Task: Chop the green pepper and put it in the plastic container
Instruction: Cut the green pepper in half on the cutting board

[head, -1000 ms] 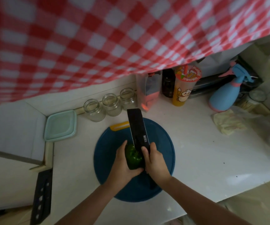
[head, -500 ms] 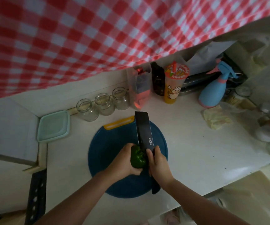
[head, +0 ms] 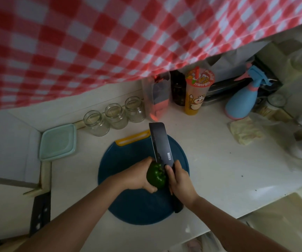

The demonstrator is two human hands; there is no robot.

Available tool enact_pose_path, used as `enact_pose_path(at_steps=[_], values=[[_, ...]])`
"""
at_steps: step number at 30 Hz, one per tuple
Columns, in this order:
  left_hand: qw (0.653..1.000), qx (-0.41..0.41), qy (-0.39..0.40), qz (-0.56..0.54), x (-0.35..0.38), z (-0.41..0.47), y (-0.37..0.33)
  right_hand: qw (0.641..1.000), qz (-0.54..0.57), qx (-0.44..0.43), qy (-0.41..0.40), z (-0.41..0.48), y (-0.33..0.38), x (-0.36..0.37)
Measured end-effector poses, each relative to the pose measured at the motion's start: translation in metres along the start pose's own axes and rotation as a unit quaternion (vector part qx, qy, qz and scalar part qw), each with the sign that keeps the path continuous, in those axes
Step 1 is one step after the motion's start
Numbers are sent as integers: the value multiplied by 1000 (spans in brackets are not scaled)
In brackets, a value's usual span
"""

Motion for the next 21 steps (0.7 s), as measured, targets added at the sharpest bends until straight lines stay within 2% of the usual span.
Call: enact_pose_path(at_steps=[6,11,15,21], values=[[999,17,3,48,-5,-1,-1,994,105,28,-28,-7,-3,4],[994,55,-92,-26,-7,-16,-2,982,167,52,-68,-11,-6,7],[987,79,-137,-24,3,-22,0,981,172,44,-78,-14,-5,10],[987,64,-129,-72,11,-20,6,983,153,35,-94,-13,-6,9]])
Point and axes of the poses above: each hand's wrist, its own z-axis towards the middle knuckle, its own x-axis out of the palm, y = z × x, the point moved 6 cm from there along z, towards the middle knuckle
